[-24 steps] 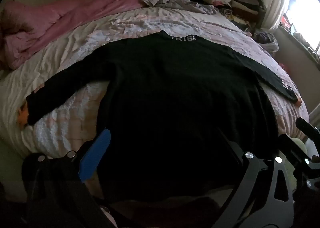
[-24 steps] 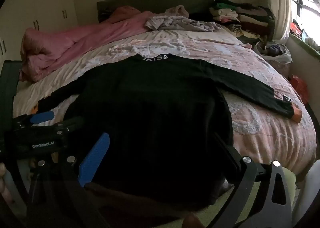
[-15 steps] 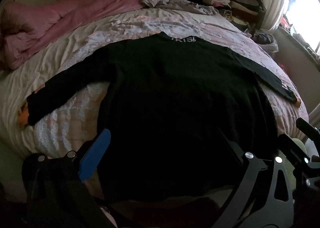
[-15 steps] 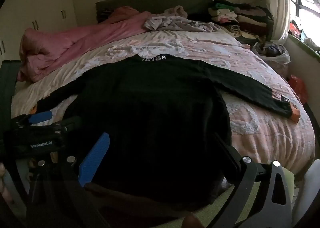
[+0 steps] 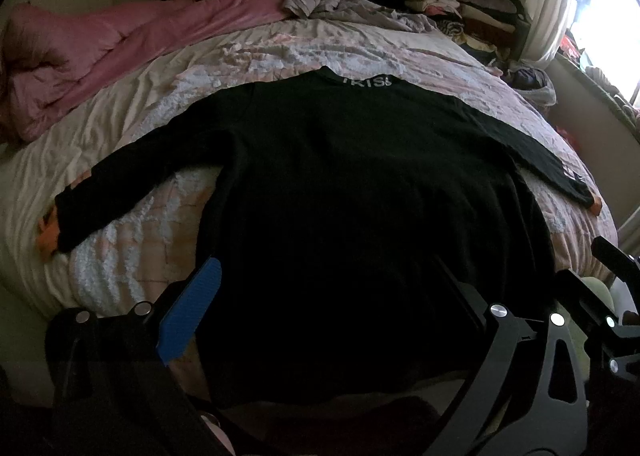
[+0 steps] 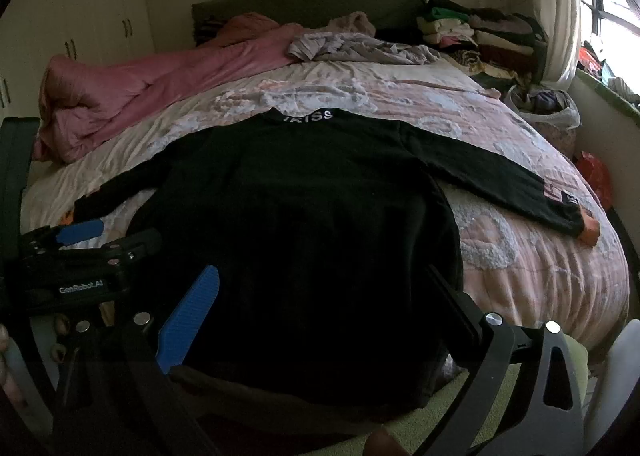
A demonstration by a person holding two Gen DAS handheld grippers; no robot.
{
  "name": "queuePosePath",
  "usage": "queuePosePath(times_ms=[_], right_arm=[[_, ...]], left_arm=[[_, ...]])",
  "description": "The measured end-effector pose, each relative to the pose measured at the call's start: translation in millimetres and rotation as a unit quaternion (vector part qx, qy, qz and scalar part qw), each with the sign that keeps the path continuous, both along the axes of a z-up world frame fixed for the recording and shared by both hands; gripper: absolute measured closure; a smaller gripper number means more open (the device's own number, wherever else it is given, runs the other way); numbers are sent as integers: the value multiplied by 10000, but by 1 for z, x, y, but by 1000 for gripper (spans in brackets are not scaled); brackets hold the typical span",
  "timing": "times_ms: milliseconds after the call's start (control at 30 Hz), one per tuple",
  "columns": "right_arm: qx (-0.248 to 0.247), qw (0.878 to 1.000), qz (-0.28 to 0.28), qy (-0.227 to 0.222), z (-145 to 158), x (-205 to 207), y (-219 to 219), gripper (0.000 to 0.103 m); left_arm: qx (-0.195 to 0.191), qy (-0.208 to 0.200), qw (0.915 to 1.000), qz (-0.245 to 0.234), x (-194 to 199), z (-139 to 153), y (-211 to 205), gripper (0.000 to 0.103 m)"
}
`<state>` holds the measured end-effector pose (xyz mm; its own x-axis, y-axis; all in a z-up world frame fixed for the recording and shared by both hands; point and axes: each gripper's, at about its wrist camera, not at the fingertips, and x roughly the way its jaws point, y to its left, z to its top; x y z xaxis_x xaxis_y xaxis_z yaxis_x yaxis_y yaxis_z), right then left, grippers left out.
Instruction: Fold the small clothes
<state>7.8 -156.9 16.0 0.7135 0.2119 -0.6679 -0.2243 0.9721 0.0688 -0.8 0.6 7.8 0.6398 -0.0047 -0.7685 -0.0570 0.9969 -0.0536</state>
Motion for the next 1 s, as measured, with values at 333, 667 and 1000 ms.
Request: queuePosePath(times_ms=[333,667,1000], right_arm=[[-3,10000,34,-12,2,-1,1,4],[-24,10000,33,-31,2,-3,4,4],[-12,10000,12,-40,3,-3,4,4]], left_arm=[[-6,-11,10000,-11,2,0,2,9],[7,-24,10000,-8,2,0,2,9],[16,-32,10000,-5,2,1,3,9]])
